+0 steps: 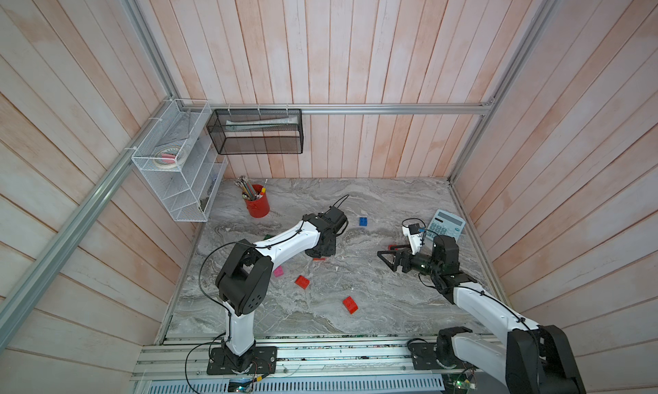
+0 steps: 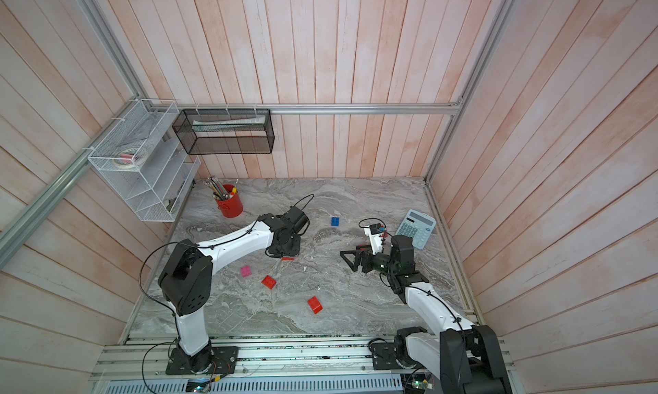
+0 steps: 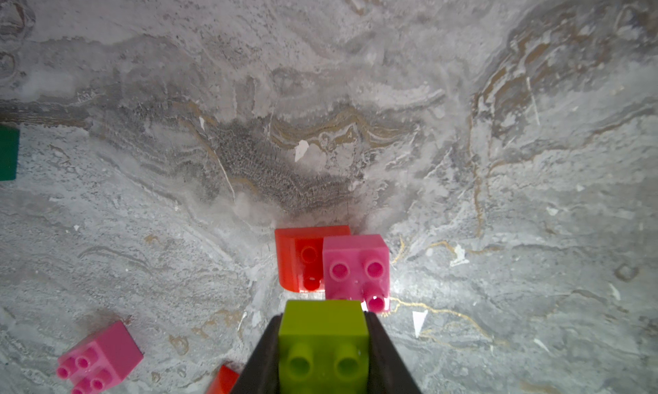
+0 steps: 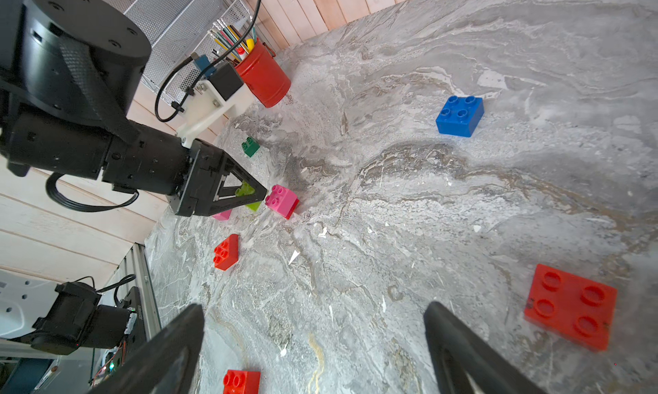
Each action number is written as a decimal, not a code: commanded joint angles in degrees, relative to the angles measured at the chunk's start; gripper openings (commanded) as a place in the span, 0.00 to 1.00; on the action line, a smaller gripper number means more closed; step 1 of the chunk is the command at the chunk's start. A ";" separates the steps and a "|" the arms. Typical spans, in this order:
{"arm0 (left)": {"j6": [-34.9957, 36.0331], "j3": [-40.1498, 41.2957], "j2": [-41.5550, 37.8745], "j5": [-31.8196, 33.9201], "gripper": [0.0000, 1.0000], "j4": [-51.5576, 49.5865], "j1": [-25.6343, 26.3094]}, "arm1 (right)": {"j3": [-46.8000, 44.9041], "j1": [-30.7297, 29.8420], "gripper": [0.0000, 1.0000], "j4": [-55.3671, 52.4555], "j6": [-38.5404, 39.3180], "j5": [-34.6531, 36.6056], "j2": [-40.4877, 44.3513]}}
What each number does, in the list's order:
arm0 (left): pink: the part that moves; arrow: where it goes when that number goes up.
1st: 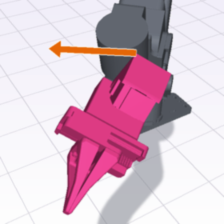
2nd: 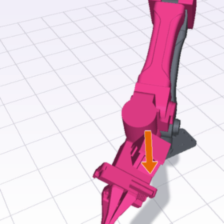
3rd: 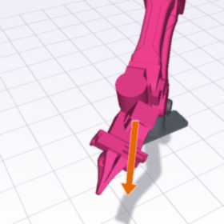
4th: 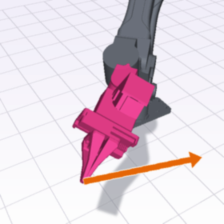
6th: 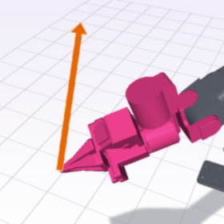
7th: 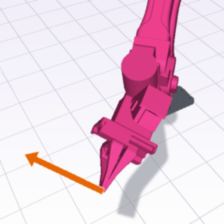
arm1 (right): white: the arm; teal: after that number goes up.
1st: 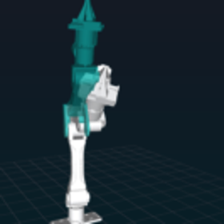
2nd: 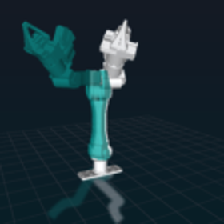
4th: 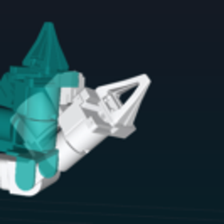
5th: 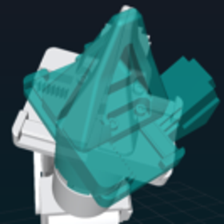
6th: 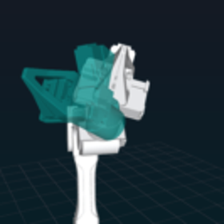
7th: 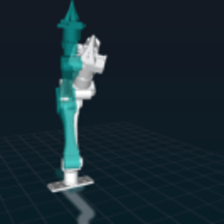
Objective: Assemble the letter s with lego
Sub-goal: Assemble the lego brick with the lego brick.
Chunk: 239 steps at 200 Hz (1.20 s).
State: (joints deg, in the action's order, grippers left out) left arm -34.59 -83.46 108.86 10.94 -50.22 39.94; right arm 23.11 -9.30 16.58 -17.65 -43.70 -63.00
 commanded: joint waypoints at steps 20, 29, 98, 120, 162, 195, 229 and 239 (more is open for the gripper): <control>-0.92 -0.57 0.03 0.68 0.31 2.15 -1.29 | -0.29 -0.41 0.98 0.84 -0.29 0.26 -0.62; -1.07 -0.48 0.04 0.53 0.31 2.39 -1.41 | -0.20 -0.37 0.98 0.76 -0.22 0.21 -0.71; -2.00 0.77 1.14 -1.01 0.31 4.35 -1.54 | -0.28 -0.37 0.98 0.47 -0.02 0.28 -0.70; -1.89 1.15 1.52 -0.57 0.31 4.09 -1.49 | -0.35 -0.38 0.98 0.48 0.06 0.29 -0.69; -2.28 1.87 2.04 -0.83 0.31 4.51 -1.54 | -0.55 -0.37 0.98 0.57 -0.02 0.23 -0.80; -2.59 2.74 2.06 -1.32 0.31 5.23 -1.54 | -0.77 -0.41 0.98 0.58 -0.10 0.28 -0.69; -3.11 4.14 2.12 -1.45 0.31 6.29 -1.54 | -0.79 -0.37 0.98 0.56 -0.10 0.23 -0.47; -3.28 4.44 2.16 -1.44 0.31 6.45 -1.58 | -0.82 -0.38 0.98 0.48 -0.06 0.24 -0.56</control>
State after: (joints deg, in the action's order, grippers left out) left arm -36.77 -80.84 109.75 10.22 -44.38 38.52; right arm 23.11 -9.34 16.69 -17.80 -43.59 -63.57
